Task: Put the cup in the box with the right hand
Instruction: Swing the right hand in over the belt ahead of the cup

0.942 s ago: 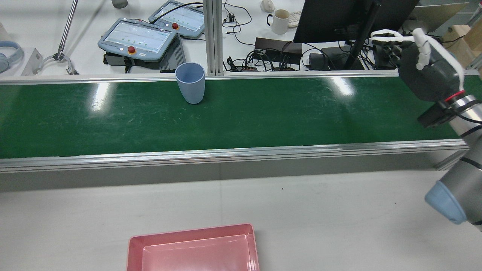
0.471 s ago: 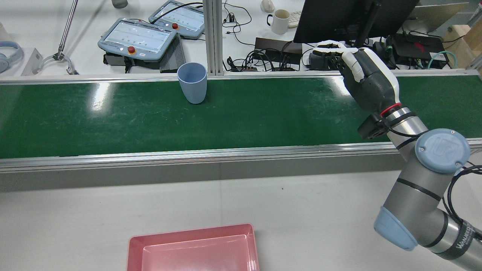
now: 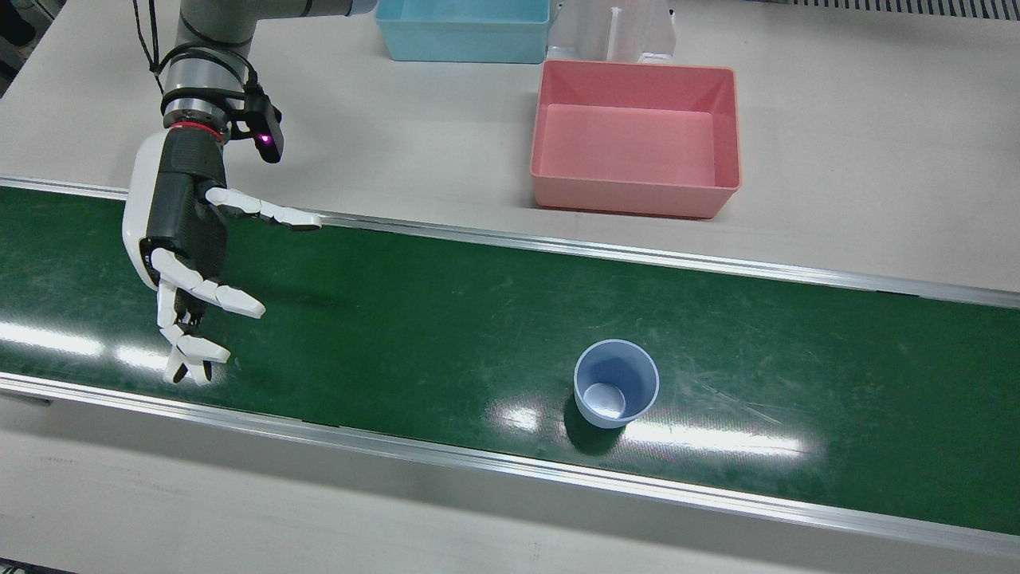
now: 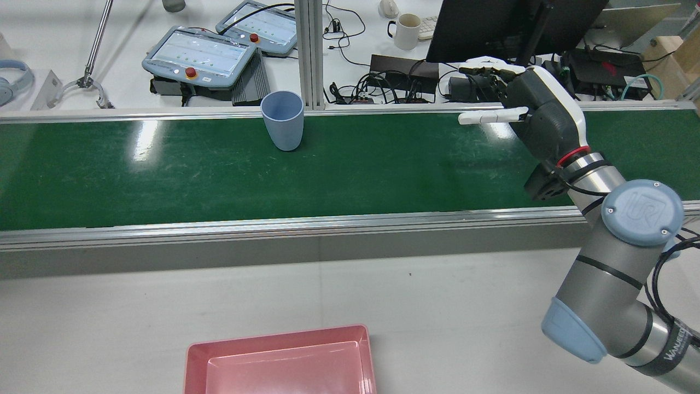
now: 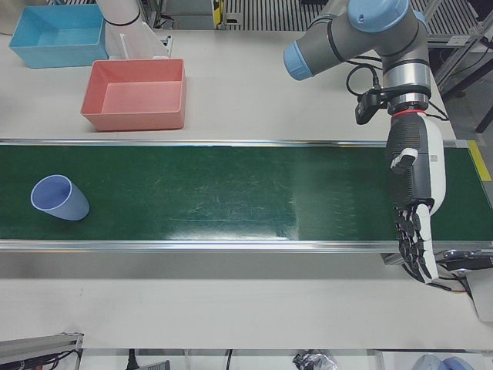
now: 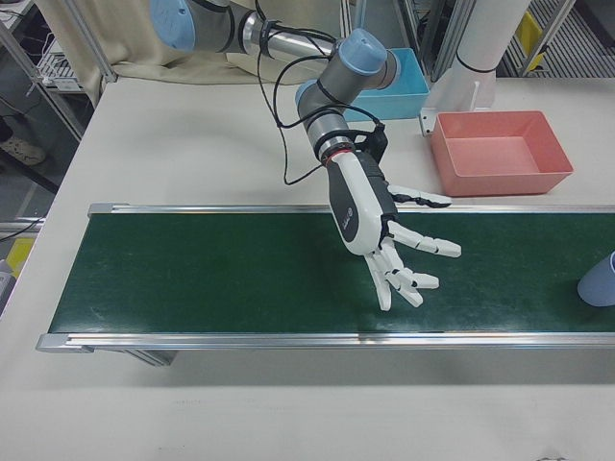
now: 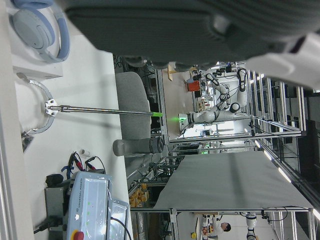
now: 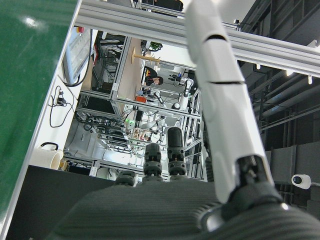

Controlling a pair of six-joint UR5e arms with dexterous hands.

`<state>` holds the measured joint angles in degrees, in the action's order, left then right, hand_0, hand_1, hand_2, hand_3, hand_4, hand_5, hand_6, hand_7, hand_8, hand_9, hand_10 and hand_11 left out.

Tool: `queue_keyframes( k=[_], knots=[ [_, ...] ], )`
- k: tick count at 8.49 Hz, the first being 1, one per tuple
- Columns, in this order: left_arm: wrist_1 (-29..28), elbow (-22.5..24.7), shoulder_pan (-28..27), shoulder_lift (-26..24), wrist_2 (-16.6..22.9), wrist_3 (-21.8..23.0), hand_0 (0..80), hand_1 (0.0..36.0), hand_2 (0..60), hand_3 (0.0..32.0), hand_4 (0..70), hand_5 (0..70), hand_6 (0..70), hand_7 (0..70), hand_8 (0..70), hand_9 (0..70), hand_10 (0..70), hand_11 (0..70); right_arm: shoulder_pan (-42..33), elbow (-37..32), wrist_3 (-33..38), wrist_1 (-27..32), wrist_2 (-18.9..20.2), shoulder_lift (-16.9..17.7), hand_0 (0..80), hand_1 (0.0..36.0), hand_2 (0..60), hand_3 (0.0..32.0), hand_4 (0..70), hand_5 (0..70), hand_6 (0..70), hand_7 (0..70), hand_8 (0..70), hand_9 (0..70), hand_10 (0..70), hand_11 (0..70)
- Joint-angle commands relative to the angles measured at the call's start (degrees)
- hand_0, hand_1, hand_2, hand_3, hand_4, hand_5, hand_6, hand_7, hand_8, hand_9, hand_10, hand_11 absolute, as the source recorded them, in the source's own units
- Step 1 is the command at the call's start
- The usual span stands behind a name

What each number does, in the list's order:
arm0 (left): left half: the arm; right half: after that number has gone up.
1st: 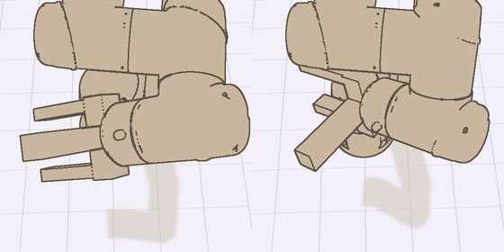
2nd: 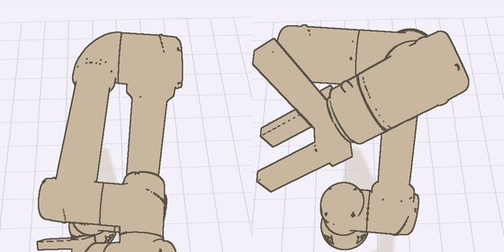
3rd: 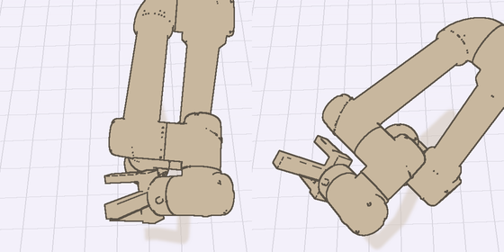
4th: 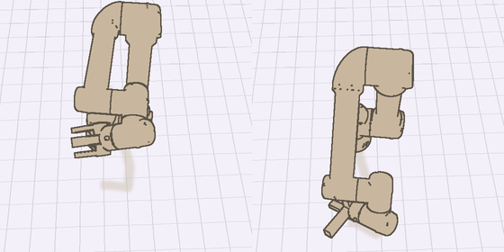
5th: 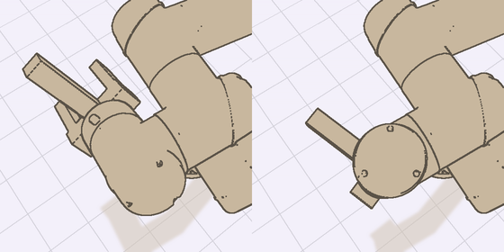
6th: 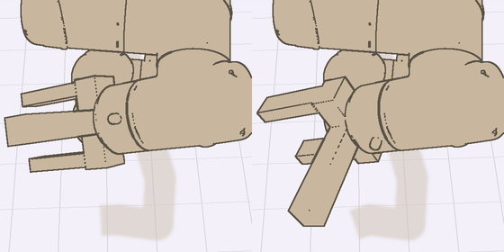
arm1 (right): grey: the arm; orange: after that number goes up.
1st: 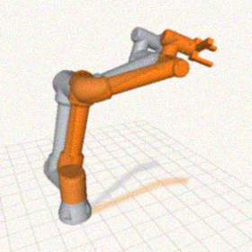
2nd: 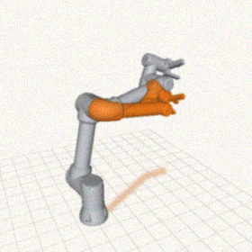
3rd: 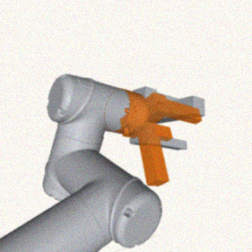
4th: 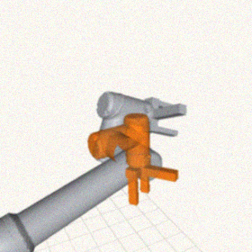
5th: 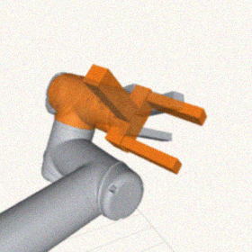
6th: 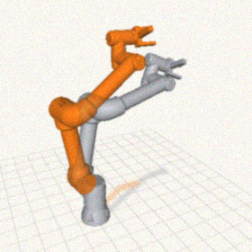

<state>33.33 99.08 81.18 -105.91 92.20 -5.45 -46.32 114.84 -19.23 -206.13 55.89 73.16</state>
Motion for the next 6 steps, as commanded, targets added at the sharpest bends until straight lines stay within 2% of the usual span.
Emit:
queue_keyframes(
  k=[1, 2, 3, 4, 6],
  knots=[
    [-0.11, 0.06, 0.03, 0.0, 0.0, 0.0, 0.0, 0.0, 0.0, 0.0, 0.0, 0.0, 0.0, 0.0, 0.0, 0.0, 0.0, 0.0, -0.26, -7.4, -0.63, -0.41, -0.34, -5.01, 61.2, 26.3, 11.8, 0.4, 33.0, 7.1, 7.7, 39.3, 9.5, 14.9, 0.0, 1.1],
    [-0.11, -0.03, 0.03, 0.0, 0.0, 0.0, 0.0, 0.0, 0.0, 0.0, 0.0, 0.0, 0.0, 0.0, 0.0, 0.0, 0.0, 0.0, -0.26, -10.57, -0.63, -0.33, -0.34, -7.83, 58.7, 24.7, 13.6, 0.0, 35.3, 6.4, 8.1, 41.4, 9.3, 15.4, 0.0, 0.6],
    [-0.11, 0.06, 0.03, 0.0, 0.0, 0.0, 0.0, 0.0, 0.0, 0.0, 0.0, 0.0, 0.0, 0.0, 0.0, 0.0, 0.0, 0.0, -0.26, -13.22, -0.63, -0.33, -0.51, -10.55, 56.6, 22.9, 12.5, 0.0, 32.6, 6.0, 7.8, 39.7, 8.9, 14.6, 0.2, 1.6],
    [-0.11, -0.03, -0.06, 0.0, 0.0, 0.0, 0.0, 0.0, 0.0, 0.0, 0.0, 0.0, 0.0, 0.0, 0.0, 0.0, 0.0, 0.0, -0.26, -16.29, -0.63, -0.24, -0.08, -12.93, 53.7, 20.2, 11.4, 0.0, 31.9, 5.3, 7.5, 39.3, 8.6, 14.5, 0.6, 2.1],
    [0.07, 0.06, -0.06, 0.0, 0.0, 0.0, 0.0, 0.0, 0.0, 0.0, 0.0, 0.0, 0.0, 0.0, 0.0, 0.0, 0.0, 0.0, 0.09, -21.21, -0.98, -0.06, -0.08, -16.45, 48.5, 12.8, 6.1, 0.0, 36.4, 2.8, 7.1, 40.9, 7.5, 14.0, 0.0, 0.0]
  ],
)
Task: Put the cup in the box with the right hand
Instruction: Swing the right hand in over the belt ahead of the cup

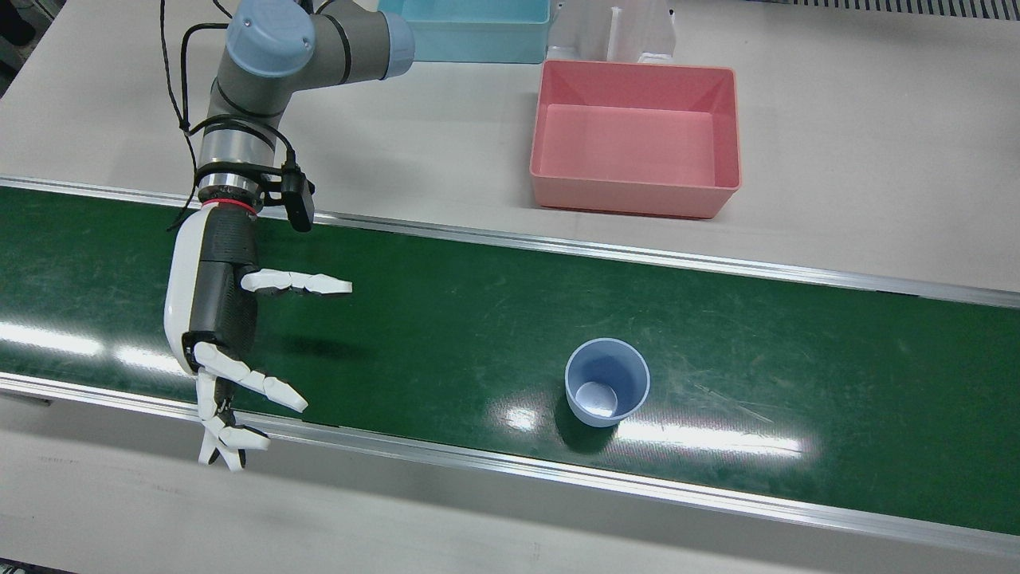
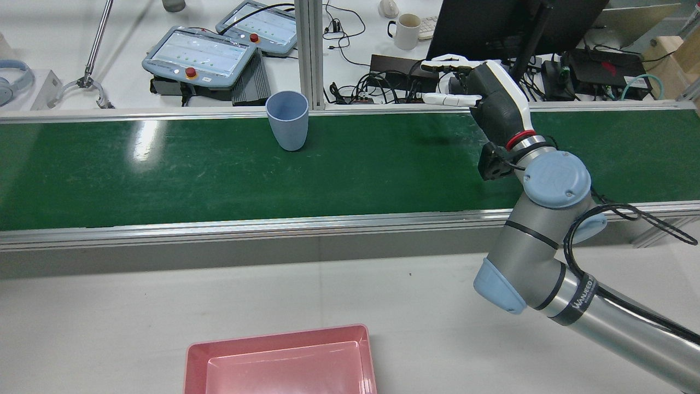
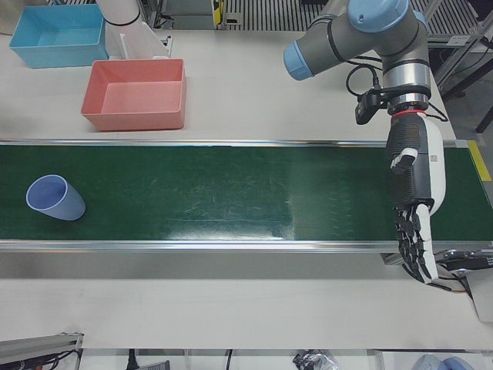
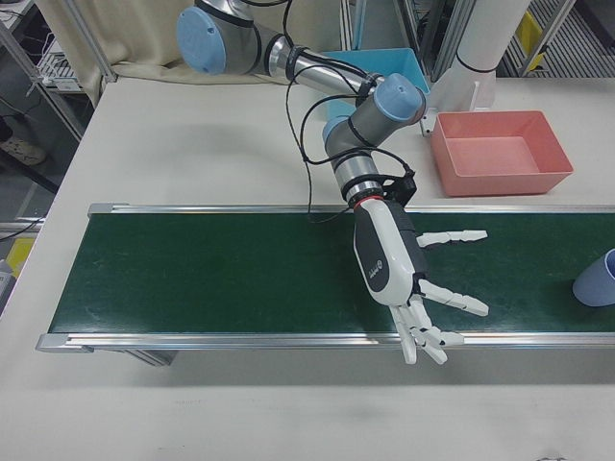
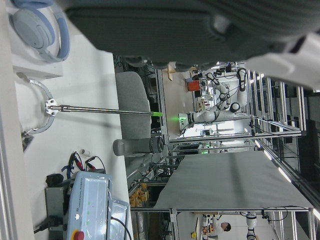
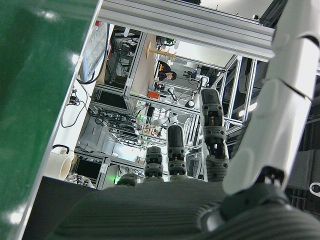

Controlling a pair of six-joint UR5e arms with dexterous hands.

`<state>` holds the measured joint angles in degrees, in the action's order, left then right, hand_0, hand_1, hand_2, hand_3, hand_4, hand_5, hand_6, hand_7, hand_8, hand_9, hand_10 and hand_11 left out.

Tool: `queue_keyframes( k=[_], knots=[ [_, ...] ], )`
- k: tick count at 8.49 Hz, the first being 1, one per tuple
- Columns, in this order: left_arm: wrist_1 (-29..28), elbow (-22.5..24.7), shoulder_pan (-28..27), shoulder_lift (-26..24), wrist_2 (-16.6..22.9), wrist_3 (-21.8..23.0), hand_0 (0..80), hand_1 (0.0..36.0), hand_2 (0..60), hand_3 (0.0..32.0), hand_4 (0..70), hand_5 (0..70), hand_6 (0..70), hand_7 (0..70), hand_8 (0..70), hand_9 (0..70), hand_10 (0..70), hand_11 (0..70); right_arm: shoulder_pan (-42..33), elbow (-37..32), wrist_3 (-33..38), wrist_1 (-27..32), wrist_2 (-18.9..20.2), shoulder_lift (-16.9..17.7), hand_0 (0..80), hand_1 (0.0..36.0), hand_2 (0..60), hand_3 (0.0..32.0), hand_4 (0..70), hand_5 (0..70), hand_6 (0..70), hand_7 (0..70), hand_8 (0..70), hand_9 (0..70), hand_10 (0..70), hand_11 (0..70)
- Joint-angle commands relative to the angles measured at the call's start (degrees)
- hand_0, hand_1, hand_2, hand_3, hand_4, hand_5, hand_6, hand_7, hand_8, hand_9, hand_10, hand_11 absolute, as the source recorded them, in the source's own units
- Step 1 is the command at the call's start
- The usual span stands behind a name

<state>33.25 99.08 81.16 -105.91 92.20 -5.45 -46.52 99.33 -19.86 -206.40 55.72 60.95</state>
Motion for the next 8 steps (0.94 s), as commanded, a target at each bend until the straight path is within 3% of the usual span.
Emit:
queue_keyframes(
  k=[1, 3, 4, 6, 8],
  knots=[
    [0.15, 0.06, -0.04, 0.0, 0.0, 0.0, 0.0, 0.0, 0.0, 0.0, 0.0, 0.0, 0.0, 0.0, 0.0, 0.0, 0.0, 0.0, 0.38, -6.69, -0.88, 0.21, 0.17, -5.82, 47.9, 11.9, 6.1, 1.0, 34.2, 2.6, 6.7, 39.8, 7.0, 13.4, 0.0, 0.0],
    [0.06, 0.06, -0.04, 0.0, 0.0, 0.0, 0.0, 0.0, 0.0, 0.0, 0.0, 0.0, 0.0, 0.0, 0.0, 0.0, 0.0, 0.0, 0.38, -6.35, -3.33, 0.21, 0.17, -7.15, 42.2, 6.4, 5.3, 4.8, 31.0, 0.9, 5.5, 36.8, 5.9, 11.9, 0.0, 0.0],
    [0.06, 0.15, -0.04, 0.0, 0.0, 0.0, 0.0, 0.0, 0.0, 0.0, 0.0, 0.0, 0.0, 0.0, 0.0, 0.0, 0.0, 0.0, 0.64, -5.74, -4.21, 0.21, 0.17, -7.25, 41.2, 5.6, 5.2, 4.0, 32.2, 0.6, 5.6, 37.3, 5.9, 12.1, 0.0, 0.0],
    [0.06, 0.15, 0.05, 0.0, 0.0, 0.0, 0.0, 0.0, 0.0, 0.0, 0.0, 0.0, 0.0, 0.0, 0.0, 0.0, 0.0, 0.0, 3.35, -5.73, -4.57, 0.3, 0.09, -6.46, 45.5, 8.8, 7.0, 4.0, 31.0, 1.6, 5.8, 37.1, 6.2, 12.4, 0.0, 0.0],
    [0.06, 0.06, -0.04, 0.0, 0.0, 0.0, 0.0, 0.0, 0.0, 0.0, 0.0, 0.0, 0.0, 0.0, 0.0, 0.0, 0.0, 0.0, 3.8, -5.3, -5.8, 0.56, 0.09, -7.24, 43.5, 7.7, 6.4, 6.4, 26.9, 1.5, 5.1, 34.5, 5.9, 11.7, 0.0, 0.0]
  ],
)
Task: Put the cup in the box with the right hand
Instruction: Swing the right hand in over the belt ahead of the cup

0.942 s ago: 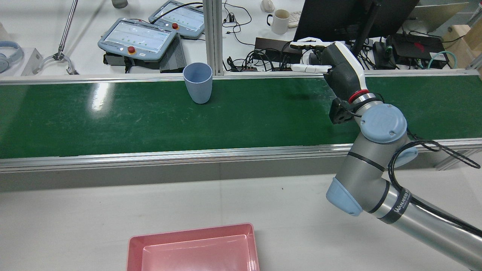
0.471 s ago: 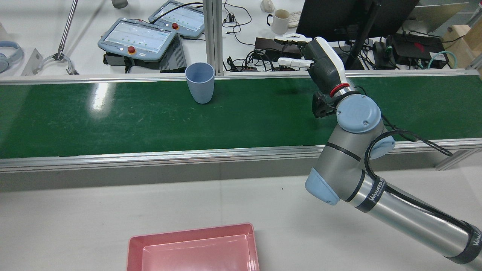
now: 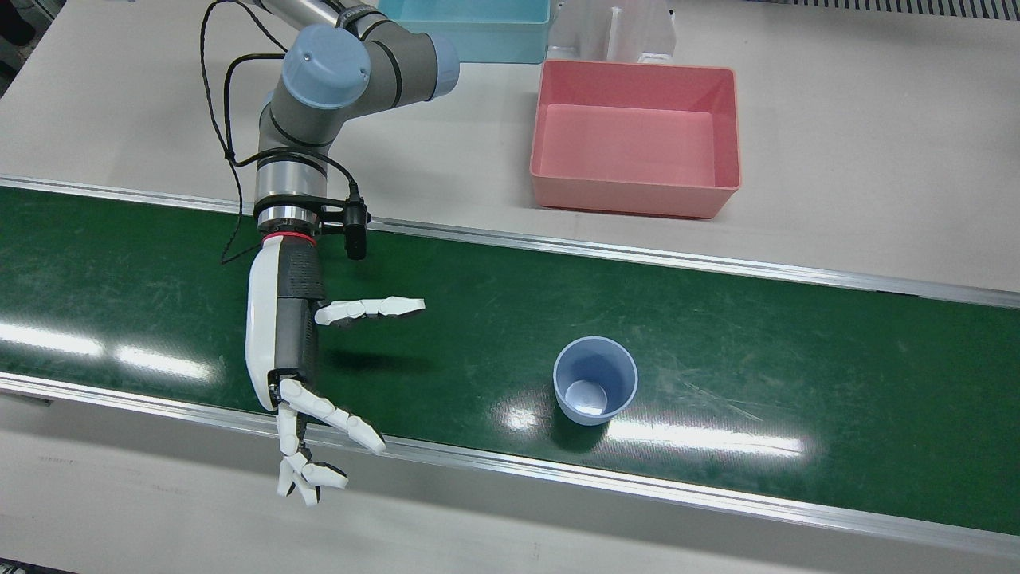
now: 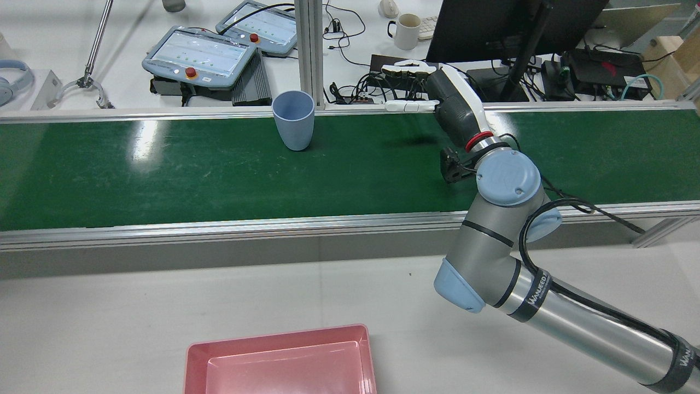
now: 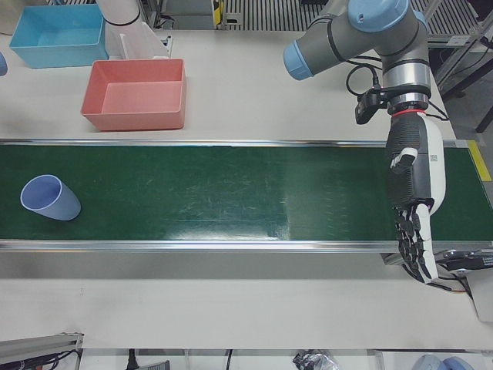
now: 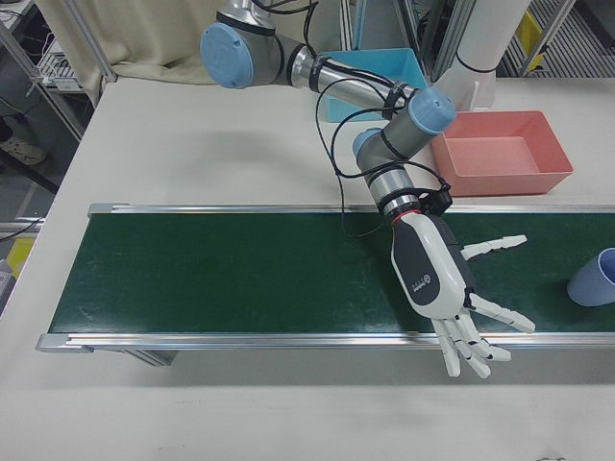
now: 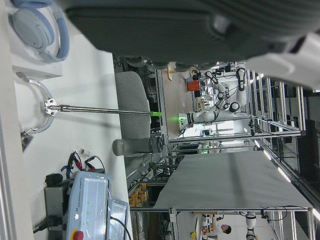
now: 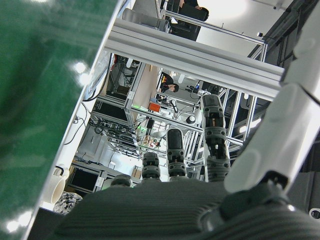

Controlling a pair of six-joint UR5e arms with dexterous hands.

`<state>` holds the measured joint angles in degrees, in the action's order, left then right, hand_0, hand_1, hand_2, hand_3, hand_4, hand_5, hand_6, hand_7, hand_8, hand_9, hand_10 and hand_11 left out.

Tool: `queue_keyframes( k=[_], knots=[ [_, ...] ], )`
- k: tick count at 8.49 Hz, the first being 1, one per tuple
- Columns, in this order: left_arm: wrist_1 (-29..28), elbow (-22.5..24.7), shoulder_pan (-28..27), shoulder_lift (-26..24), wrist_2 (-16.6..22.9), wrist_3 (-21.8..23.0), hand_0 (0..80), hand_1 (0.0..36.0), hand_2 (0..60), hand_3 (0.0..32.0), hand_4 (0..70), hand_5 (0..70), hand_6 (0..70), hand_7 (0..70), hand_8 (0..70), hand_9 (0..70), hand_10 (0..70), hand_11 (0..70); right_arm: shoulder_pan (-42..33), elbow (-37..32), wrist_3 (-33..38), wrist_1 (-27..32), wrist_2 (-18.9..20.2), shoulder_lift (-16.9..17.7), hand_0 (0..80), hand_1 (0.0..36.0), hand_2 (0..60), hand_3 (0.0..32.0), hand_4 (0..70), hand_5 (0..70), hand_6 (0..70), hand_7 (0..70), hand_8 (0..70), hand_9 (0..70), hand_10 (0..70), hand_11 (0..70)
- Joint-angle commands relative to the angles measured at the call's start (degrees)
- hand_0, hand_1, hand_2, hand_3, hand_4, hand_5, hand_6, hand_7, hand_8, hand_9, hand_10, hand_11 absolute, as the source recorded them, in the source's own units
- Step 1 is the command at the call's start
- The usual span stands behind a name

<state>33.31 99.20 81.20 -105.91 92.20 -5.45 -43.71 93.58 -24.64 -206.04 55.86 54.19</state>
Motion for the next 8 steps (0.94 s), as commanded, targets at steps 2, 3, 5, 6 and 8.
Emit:
queue_keyframes(
  k=[2, 3, 5, 6, 8],
  knots=[
    [0.0, -0.06, -0.07, 0.0, 0.0, 0.0, 0.0, 0.0, 0.0, 0.0, 0.0, 0.0, 0.0, 0.0, 0.0, 0.0, 0.0, 0.0, 1.88, 1.17, -2.34, 0.2, -0.13, -0.39, 41.9, 7.1, 7.2, 7.4, 25.4, 1.3, 5.0, 34.0, 5.7, 11.4, 0.0, 0.1],
    [0.0, -0.06, -0.07, 0.0, 0.0, 0.0, 0.0, 0.0, 0.0, 0.0, 0.0, 0.0, 0.0, 0.0, 0.0, 0.0, 0.0, 0.0, 2.4, 1.95, -3.56, 0.2, -0.31, -0.48, 42.6, 7.4, 6.8, 8.0, 25.2, 1.4, 5.0, 33.9, 5.7, 11.5, 0.0, 0.0],
    [0.0, -0.06, 0.01, 0.0, 0.0, 0.0, 0.0, 0.0, 0.0, 0.0, 0.0, 0.0, 0.0, 0.0, 0.0, 0.0, 0.0, 0.0, 3.19, 2.14, -5.85, 1.07, -0.66, -0.31, 43.8, 8.1, 7.0, 7.8, 25.8, 1.6, 5.1, 34.4, 5.9, 11.8, 0.0, 0.0],
    [0.0, -0.06, -0.07, 0.0, 0.0, 0.0, 0.0, 0.0, 0.0, 0.0, 0.0, 0.0, 0.0, 0.0, 0.0, 0.0, 0.0, 0.0, 3.11, 1.7, -6.38, 4.91, -0.75, 0.47, 44.0, 8.2, 7.1, 6.8, 26.9, 1.6, 5.3, 35.1, 5.9, 12.0, 0.0, 0.0],
    [-0.09, -0.06, -0.07, 0.0, 0.0, 0.0, 0.0, 0.0, 0.0, 0.0, 0.0, 0.0, 0.0, 0.0, 0.0, 0.0, 0.0, 0.0, 3.11, 1.0, -6.39, 9.94, -2.06, 2.32, 41.0, 6.5, 7.4, 6.6, 26.8, 1.2, 5.4, 35.3, 6.0, 12.1, 1.1, 1.4]
  ],
)
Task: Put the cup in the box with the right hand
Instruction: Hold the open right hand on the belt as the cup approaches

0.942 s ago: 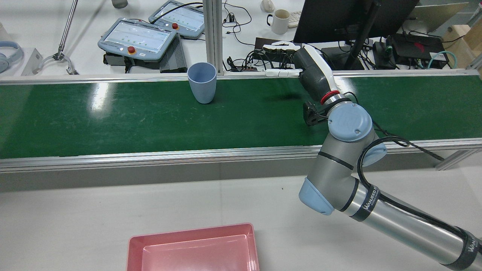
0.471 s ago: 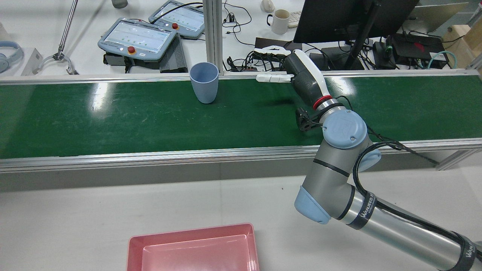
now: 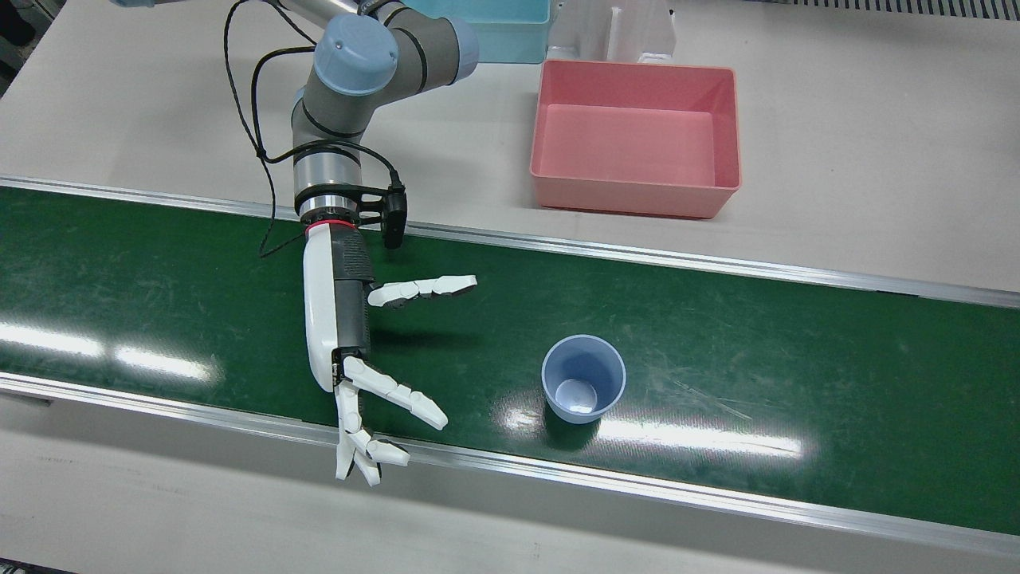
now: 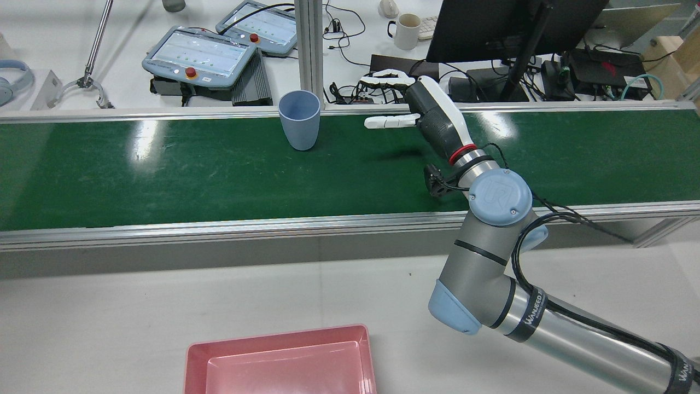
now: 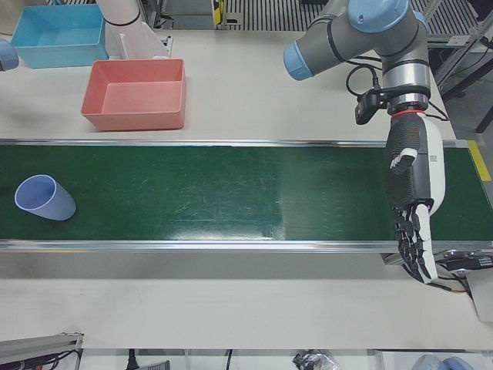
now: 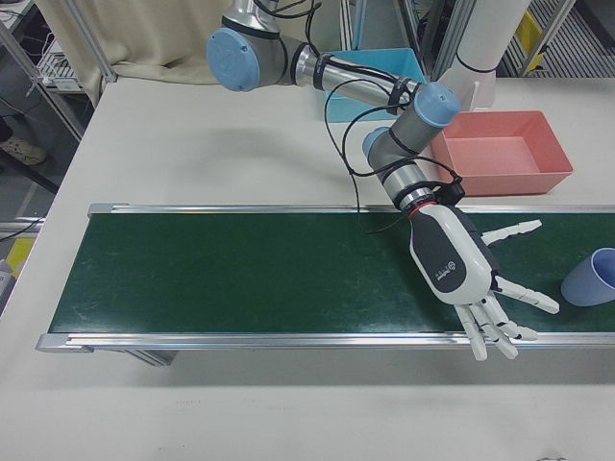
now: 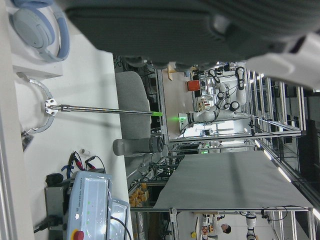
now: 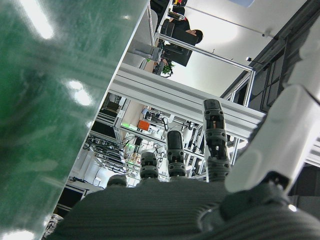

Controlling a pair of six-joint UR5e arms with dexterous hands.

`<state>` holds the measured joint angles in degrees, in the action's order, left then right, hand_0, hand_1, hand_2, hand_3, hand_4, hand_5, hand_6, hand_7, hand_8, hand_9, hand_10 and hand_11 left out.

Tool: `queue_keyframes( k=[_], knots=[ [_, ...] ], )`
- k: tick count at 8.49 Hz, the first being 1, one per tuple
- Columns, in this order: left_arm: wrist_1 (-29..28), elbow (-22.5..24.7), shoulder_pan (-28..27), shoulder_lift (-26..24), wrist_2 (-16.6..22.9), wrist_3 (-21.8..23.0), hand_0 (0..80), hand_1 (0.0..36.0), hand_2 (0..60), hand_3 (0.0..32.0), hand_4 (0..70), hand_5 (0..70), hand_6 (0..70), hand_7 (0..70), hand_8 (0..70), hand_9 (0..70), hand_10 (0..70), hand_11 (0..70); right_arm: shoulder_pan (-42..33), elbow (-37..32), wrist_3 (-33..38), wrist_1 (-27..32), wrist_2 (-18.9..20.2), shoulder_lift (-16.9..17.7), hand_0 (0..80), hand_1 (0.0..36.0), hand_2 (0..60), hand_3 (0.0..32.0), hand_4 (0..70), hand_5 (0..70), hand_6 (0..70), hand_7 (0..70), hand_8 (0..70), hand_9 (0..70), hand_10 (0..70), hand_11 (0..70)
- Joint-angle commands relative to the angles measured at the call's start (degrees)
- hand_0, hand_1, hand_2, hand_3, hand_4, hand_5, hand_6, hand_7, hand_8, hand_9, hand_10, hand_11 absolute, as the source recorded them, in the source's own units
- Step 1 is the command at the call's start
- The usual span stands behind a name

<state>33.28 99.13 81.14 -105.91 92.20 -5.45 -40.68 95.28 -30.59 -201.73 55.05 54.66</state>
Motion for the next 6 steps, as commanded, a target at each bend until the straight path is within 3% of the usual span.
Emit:
queue_keyframes(
  k=[1, 4, 6],
  knots=[
    [-0.06, 0.01, -0.02, 0.0, 0.0, 0.0, 0.0, 0.0, 0.0, 0.0, 0.0, 0.0, 0.0, 0.0, 0.0, 0.0, 0.0, 0.0, -0.01, -0.97, -0.35, 7.56, -1.61, 2.12, 39.6, 5.9, 8.9, 7.0, 27.3, 1.0, 5.5, 36.0, 5.8, 12.1, 2.1, 3.0],
    [0.03, 0.01, 0.07, 0.0, 0.0, 0.0, 0.0, 0.0, 0.0, 0.0, 0.0, 0.0, 0.0, 0.0, 0.0, 0.0, 0.0, 0.0, -0.01, -0.89, -0.35, 7.06, -3.45, 1.68, 38.9, 5.5, 9.7, 6.8, 30.1, 1.0, 6.1, 39.1, 5.9, 12.7, 4.1, 5.8],
    [0.03, 0.01, -0.02, 0.0, 0.0, 0.0, 0.0, 0.0, 0.0, 0.0, 0.0, 0.0, 0.0, 0.0, 0.0, 0.0, 0.0, 0.0, 0.07, -1.15, -0.44, 5.83, -3.45, 1.77, 45.5, 9.0, 8.3, 6.2, 33.2, 1.8, 6.3, 40.2, 6.4, 13.1, 1.9, 2.8]
  ],
)
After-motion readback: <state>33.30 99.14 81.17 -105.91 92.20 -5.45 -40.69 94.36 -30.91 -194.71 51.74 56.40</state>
